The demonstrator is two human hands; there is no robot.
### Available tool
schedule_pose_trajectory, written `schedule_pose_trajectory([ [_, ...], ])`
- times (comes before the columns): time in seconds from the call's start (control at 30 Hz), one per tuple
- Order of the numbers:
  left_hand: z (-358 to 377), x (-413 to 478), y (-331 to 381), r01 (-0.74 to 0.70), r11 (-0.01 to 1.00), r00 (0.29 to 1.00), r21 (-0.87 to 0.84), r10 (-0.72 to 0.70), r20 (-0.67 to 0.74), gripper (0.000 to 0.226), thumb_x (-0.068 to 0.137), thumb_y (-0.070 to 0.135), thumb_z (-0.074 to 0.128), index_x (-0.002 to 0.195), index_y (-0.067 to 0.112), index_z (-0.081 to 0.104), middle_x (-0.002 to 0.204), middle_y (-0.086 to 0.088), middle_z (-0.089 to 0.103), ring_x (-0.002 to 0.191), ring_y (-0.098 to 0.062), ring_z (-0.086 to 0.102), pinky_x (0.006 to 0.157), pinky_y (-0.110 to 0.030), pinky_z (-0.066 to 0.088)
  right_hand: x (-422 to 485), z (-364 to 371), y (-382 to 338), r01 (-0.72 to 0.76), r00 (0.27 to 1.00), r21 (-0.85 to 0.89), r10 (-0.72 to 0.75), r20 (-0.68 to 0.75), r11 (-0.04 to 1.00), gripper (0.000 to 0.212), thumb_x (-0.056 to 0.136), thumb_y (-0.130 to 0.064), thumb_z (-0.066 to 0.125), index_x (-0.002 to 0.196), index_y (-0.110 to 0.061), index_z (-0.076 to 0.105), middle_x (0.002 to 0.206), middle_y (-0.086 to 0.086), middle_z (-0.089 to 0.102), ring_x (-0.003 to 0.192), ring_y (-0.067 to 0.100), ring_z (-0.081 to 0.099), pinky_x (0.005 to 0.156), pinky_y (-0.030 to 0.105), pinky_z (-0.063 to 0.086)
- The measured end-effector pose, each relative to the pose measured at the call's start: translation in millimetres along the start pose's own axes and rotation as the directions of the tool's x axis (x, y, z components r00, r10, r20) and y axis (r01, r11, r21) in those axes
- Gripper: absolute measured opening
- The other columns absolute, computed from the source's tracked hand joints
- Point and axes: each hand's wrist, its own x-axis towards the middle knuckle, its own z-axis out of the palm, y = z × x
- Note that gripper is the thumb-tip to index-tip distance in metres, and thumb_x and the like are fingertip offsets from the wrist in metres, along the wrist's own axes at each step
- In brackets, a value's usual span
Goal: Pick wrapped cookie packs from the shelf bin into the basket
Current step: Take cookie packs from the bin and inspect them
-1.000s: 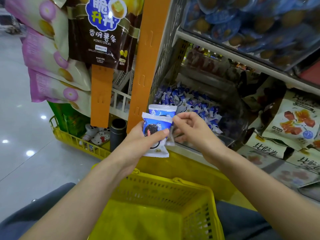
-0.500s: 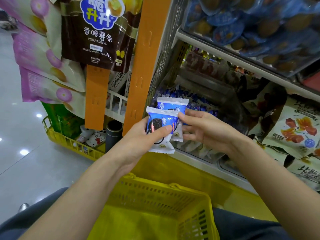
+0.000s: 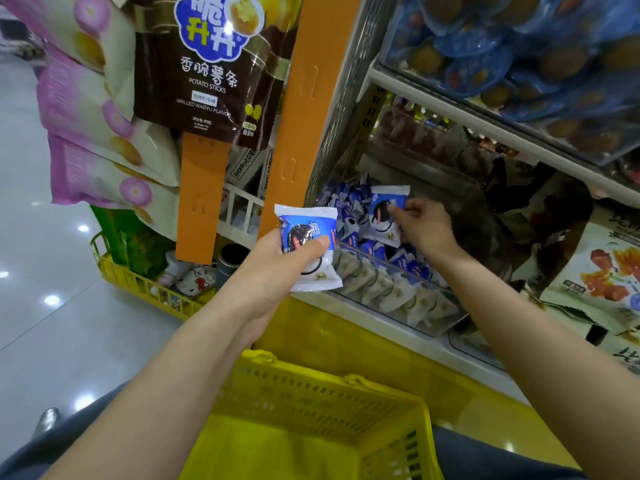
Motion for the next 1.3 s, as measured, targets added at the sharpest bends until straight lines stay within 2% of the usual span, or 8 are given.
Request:
schedule_pose_trajectory([
  [0.17,-1.1,2.5,-0.4,0.008,1.000,1.000,0.001,-0.008,-0.011,0.025,0.090,0.023,0.058,0.113,0.015,0.060,0.105,-0.005,0.069,0.106,-0.022,0.062,0.100,-0.041,0.044,11.1,7.3,4.9,0.133,0.991,-0.245,-0.133,0.017,0.960,0.032,0.088,-0.029,0.061,0.092,0.002,0.062,0.072,0.009,0.056,0.067,0.018,0.050,0.065,0.030,0.041],
  [0.3,-0.7,5.6,0.8,0.007,1.000,1.000,-0.013,-0.007,-0.009,0.026,0.090,0.023,0.058,0.113,0.012,0.059,0.106,-0.008,0.068,0.105,-0.022,0.063,0.100,-0.043,0.045,18.5,8.9,5.1,0.159,0.981,-0.230,-0.179,-0.068,0.960,0.023,0.089,-0.027,0.060,0.087,-0.004,0.058,0.068,0.000,0.049,0.068,0.014,0.047,0.064,0.027,0.038],
  [0.5,-0.4,11.1,0.6,0.002,1.000,1.000,-0.024,-0.003,-0.011,0.026,0.089,0.022,0.059,0.113,0.012,0.060,0.107,-0.011,0.068,0.104,-0.024,0.063,0.098,-0.043,0.047,23.6,11.8,10.9,0.084,0.979,-0.431,0.005,0.202,0.898,0.030,0.087,-0.029,0.063,0.066,-0.015,0.048,0.065,0.001,0.045,0.054,0.012,0.041,0.052,0.017,0.036],
  [0.6,1.2,13.0,0.4,0.008,1.000,1.000,-0.027,-0.008,-0.003,0.027,0.089,0.022,0.059,0.113,0.010,0.059,0.107,-0.013,0.067,0.105,-0.025,0.062,0.098,-0.044,0.047,26.8,10.2,11.2,0.067,0.973,-0.532,0.064,0.224,0.844,0.032,0.086,-0.033,0.063,0.066,-0.010,0.055,0.064,0.005,0.050,0.053,0.013,0.045,0.053,0.024,0.037],
  [0.77,1.3,13.5,-1.9,0.014,1.000,1.000,-0.017,-0.014,-0.020,0.026,0.088,0.022,0.060,0.112,0.012,0.060,0.106,-0.007,0.068,0.102,-0.022,0.063,0.097,-0.041,0.048,32.4,30.4,8.3,0.074,0.984,-0.366,-0.008,0.176,0.928,0.040,0.087,-0.030,0.063,0.057,-0.012,0.044,0.059,0.011,0.044,0.057,0.021,0.041,0.062,0.026,0.033],
  [1.03,5.9,14.9,-10.4,0.045,0.999,0.999,0.022,-0.045,-0.015,0.029,0.087,0.025,0.062,0.113,0.013,0.059,0.107,-0.006,0.067,0.103,-0.022,0.062,0.099,-0.043,0.046,42.1,41.3,-3.8,0.052,0.974,-0.422,0.047,0.220,0.905,0.053,0.090,-0.036,0.057,0.049,-0.013,0.034,0.049,0.006,0.033,0.043,0.015,0.032,0.045,0.026,0.026],
  [1.23,12.1,11.6,-22.0,0.038,0.995,0.999,0.093,-0.038,-0.001,0.028,0.086,0.024,0.064,0.112,0.015,0.059,0.108,-0.005,0.068,0.101,-0.020,0.063,0.093,-0.038,0.050,-17.3,16.1,-13.5,0.262,0.965,-0.088,-0.262,0.010,0.961,0.020,0.097,-0.032,0.043,0.092,-0.019,0.058,0.075,-0.004,0.060,0.067,0.010,0.056,0.059,0.014,0.043],
  [1.3,15.6,9.2,-27.3,0.039,0.993,0.999,0.112,-0.041,0.014,0.029,0.085,0.021,0.065,0.113,0.015,0.058,0.108,-0.005,0.068,0.101,-0.020,0.064,0.088,-0.033,0.052,-49.2,9.5,-10.8,0.298,0.954,0.000,-0.298,0.016,0.954,0.023,0.097,-0.033,0.043,0.093,-0.017,0.060,0.083,-0.002,0.065,0.076,0.015,0.061,0.071,0.027,0.048],
])
